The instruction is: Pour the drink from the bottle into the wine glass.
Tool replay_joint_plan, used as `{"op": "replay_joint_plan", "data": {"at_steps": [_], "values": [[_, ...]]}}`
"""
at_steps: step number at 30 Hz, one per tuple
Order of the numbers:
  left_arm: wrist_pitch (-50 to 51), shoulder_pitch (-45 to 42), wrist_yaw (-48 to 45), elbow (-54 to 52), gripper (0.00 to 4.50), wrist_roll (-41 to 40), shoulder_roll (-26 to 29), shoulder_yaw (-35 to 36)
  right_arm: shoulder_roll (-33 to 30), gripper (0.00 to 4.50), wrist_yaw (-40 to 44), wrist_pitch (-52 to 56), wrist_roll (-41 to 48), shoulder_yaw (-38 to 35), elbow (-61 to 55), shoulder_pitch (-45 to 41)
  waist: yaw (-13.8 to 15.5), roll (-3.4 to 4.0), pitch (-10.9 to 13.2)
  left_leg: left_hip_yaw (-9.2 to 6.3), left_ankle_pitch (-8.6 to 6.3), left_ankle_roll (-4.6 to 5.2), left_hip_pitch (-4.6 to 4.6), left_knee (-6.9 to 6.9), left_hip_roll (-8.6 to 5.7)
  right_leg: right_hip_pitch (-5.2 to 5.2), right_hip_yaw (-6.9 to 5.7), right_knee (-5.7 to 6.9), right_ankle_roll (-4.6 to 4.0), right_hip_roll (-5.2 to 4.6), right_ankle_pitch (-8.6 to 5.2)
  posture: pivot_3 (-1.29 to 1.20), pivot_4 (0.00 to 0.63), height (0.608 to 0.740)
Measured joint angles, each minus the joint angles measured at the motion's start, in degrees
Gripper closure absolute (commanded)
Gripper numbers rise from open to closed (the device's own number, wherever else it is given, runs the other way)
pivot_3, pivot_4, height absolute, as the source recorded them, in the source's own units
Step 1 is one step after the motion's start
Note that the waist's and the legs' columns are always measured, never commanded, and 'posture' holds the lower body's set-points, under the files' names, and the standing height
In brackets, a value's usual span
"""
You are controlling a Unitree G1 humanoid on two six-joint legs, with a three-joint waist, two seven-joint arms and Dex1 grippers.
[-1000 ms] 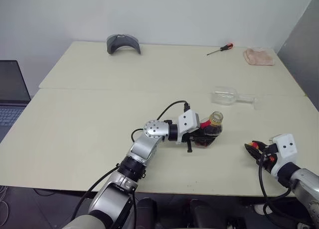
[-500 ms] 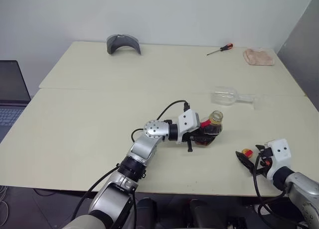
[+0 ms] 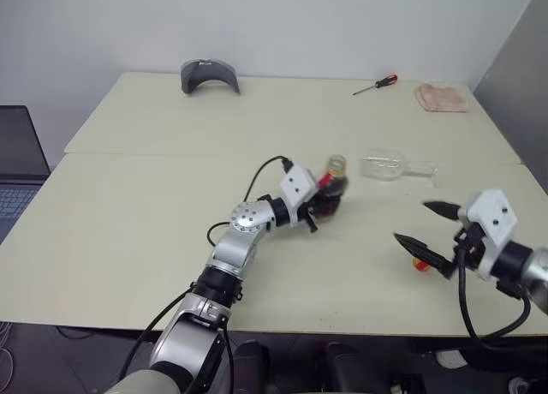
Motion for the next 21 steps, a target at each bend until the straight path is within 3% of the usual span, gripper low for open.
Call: {"op": "replay_joint_plan", "data": {"at_steps": [3, 8, 15, 21], "values": [[-0.8, -0.7, 5.6, 3.0, 3.75, 0.5, 1.8, 4.1, 0.2, 0.00, 1.2, 1.0, 0.8, 7.3, -0.4, -6.9, 0.2, -0.07, 0.0, -0.02, 0.00, 0.00, -0.07, 0.01, -0.03, -0.01, -0.05, -0.03, -0.16, -0.04, 0.09, 0.00, 0.150, 0.740], [-1.8, -3.6, 12.8, 10.0, 3.75, 0.7, 5.0, 9.8, 6.3, 0.00, 1.2, 1.2, 0.0, 17.7, 3.3, -19.8, 0.3, -0.18, 0.1, -0.02, 0.01, -0.01, -0.11, 0.06, -0.09, -0.04, -0.11, -0.02, -0.16, -0.20, 0.10, 0.00, 0.150, 0.740], [-6.5, -9.1, 16.2, 23.4, 3.75, 0.4, 10.9, 15.1, 7.1, 0.00, 5.3, -2.5, -5.5, 23.9, 10.2, -23.9, 0.7, -0.21, 0.1, 0.04, 0.01, -0.01, -0.13, 0.06, -0.15, -0.06, -0.14, -0.03, -0.17, -0.36, 0.11, 0.00, 0.150, 0.740], [-11.0, -11.4, 22.6, 30.8, 3.75, 1.1, 12.0, 17.2, 8.0, 0.00, 9.2, -6.7, -10.1, 27.6, 13.9, -25.2, 0.6, -0.23, 0.1, 0.06, 0.01, -0.02, -0.14, 0.06, -0.18, -0.08, -0.15, 0.00, -0.17, -0.43, 0.11, 0.00, 0.150, 0.740]]}}
